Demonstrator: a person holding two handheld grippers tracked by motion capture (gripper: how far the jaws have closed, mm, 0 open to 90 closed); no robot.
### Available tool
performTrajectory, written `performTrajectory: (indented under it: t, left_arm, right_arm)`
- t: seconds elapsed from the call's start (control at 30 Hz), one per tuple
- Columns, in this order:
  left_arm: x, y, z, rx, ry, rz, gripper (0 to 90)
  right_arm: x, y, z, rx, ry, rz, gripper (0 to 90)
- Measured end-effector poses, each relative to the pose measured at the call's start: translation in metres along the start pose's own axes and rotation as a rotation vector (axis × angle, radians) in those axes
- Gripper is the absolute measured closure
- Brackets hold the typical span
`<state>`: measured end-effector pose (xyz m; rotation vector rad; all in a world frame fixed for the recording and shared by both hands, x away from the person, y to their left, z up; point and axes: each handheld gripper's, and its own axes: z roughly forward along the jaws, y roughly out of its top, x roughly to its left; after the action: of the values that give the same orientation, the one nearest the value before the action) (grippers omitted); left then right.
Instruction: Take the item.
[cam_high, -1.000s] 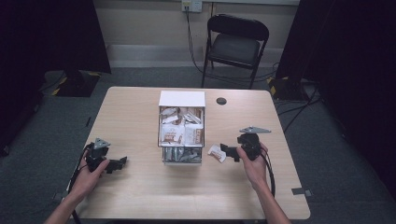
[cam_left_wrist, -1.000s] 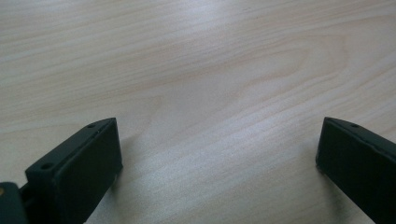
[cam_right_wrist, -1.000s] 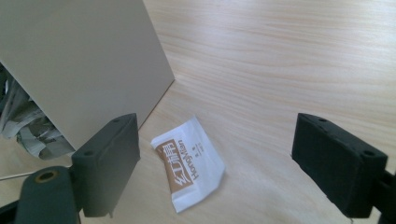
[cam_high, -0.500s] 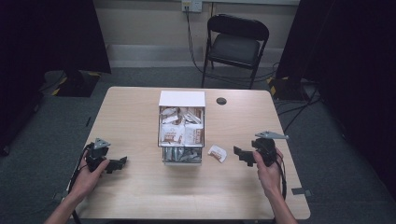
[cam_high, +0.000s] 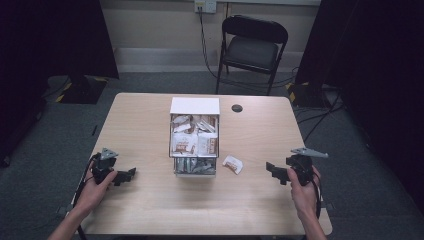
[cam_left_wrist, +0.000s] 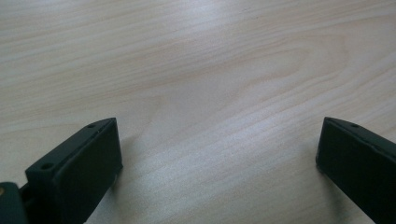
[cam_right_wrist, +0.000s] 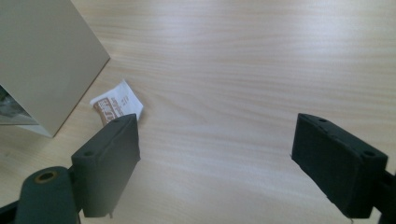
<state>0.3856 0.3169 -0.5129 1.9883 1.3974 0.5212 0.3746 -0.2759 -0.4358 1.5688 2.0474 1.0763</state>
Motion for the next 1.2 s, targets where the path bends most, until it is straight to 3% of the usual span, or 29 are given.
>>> performTrajectory:
  t: [0.4,0.5,0.77,0.93,1.2]
  left_arm:
    - [0.0,0.0,0.0,0.0,-0.001,-0.001,0.0]
    - [0.0,0.0,0.0,0.0,0.0,0.0,0.0]
    - [0.0,0.0,0.0,0.0,-0.001,0.0,0.0]
    - [0.0,0.0,0.0,0.0,-0.001,0.001,0.0]
    - [0.0,0.0,0.0,0.0,-0.001,0.001,0.0]
  right_arm:
    - [-0.033,-0.028,0.002,0.044,-0.093,0.05,15.1]
    - [-0.04,-0.033,0.006,0.094,-0.134,0.044,15.2]
    - [-0.038,-0.045,0.019,0.16,-0.18,0.025,14.3]
    - [-0.031,-0.051,0.023,0.128,-0.258,-0.014,12.4]
    - [-0.029,-0.058,0.025,0.07,-0.271,-0.005,8.3]
